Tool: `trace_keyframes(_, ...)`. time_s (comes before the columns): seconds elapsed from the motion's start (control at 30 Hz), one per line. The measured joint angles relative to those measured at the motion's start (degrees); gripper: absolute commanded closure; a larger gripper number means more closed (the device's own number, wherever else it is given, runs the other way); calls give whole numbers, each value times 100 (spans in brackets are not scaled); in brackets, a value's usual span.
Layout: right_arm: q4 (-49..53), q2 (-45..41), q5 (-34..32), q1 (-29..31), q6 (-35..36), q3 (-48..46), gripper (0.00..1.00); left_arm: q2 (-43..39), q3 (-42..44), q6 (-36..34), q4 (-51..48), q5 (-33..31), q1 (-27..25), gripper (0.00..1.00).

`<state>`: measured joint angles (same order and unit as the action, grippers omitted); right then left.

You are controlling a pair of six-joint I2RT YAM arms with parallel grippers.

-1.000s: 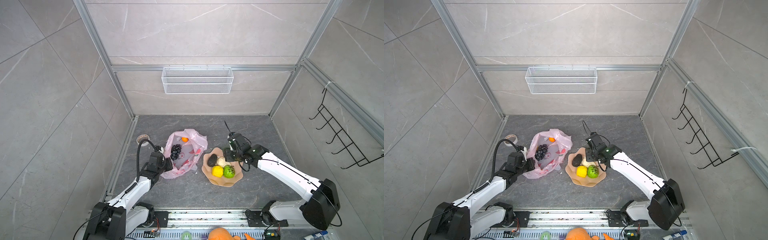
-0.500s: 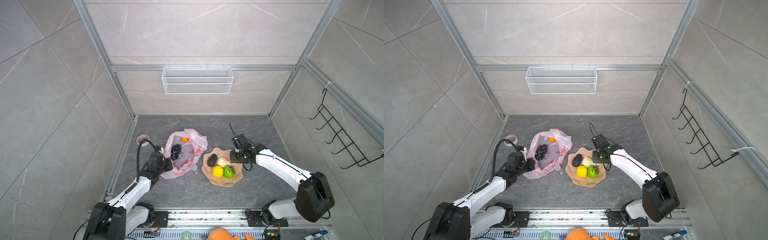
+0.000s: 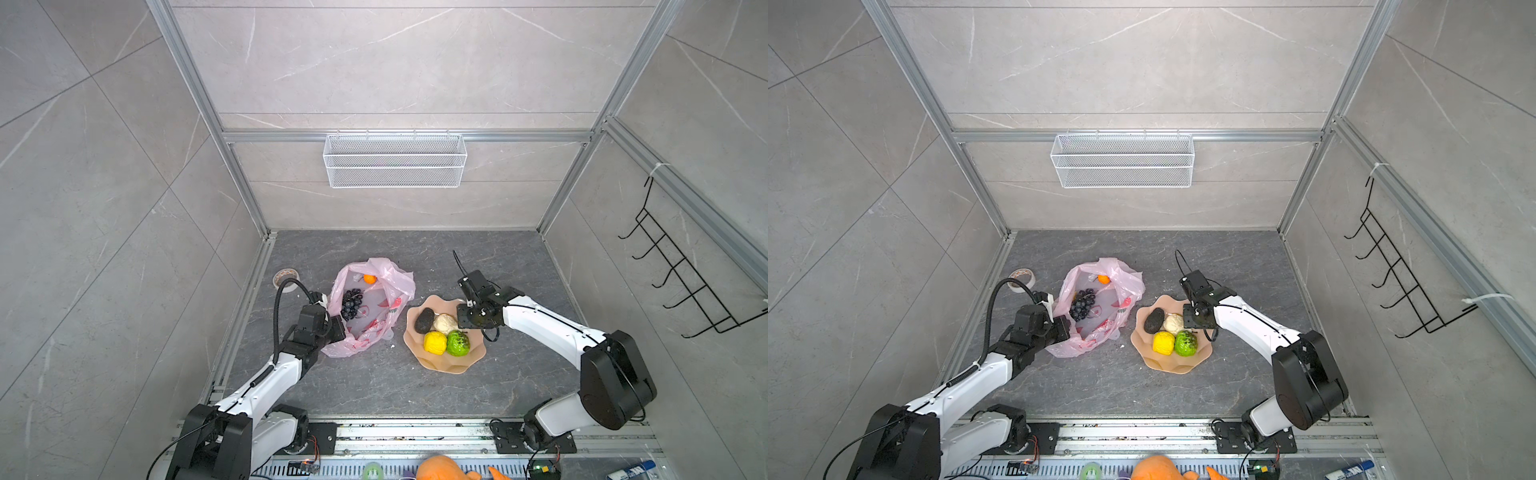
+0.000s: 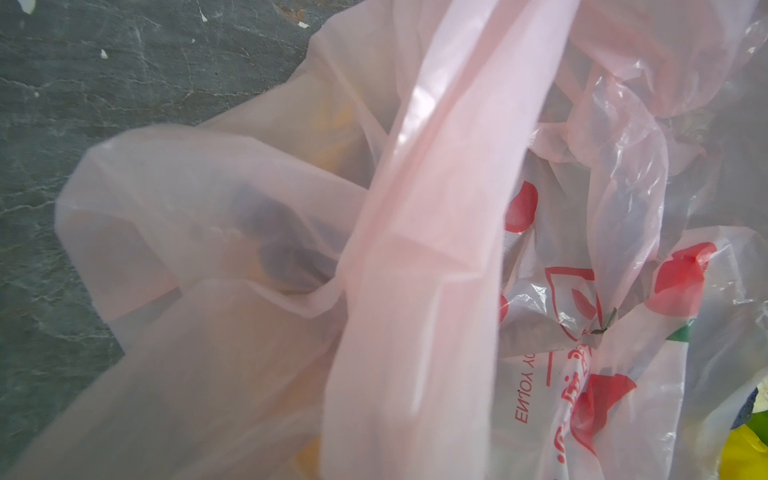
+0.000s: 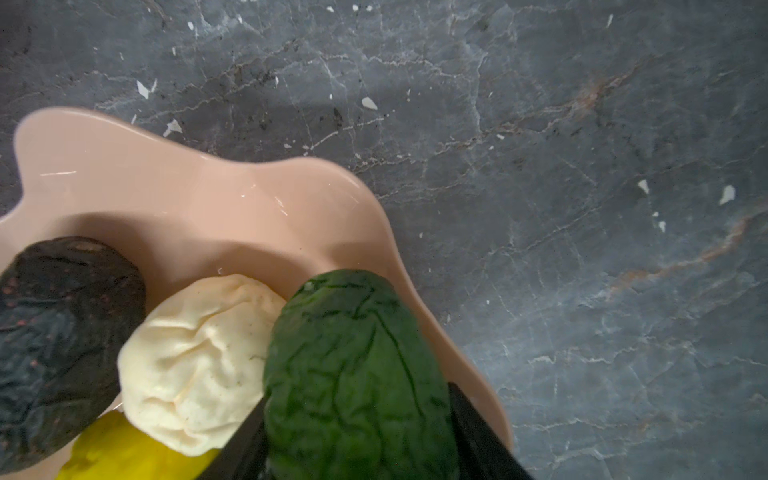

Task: Take the fake fruits out of the plastic bag
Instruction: 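Lift the green fruit out and lower it into the peach bowl, then open the right gripper to release the green fruit in the bowl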

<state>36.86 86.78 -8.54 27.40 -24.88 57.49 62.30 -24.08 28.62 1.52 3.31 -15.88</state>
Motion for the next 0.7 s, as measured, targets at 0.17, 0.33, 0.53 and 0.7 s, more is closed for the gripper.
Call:
trace_keyframes(0.17, -46, 4, 42, 0, 0, -2, 37, 0, 0, -4, 20, -2, 0, 95)
trace_keyframes(0.33, -46, 4, 42, 0, 0, -2, 36, 0, 0, -15, 26, 0, 0, 95)
trace_keyframes(0.53, -44, -4, 46, 0, -2, -2, 29, -2, 11, -20, 28, 0, 0, 95)
trace_keyframes(0.7, 15, -177, 44, 11, 0, 2, 29, -7, 33, -20, 28, 0, 0, 94)
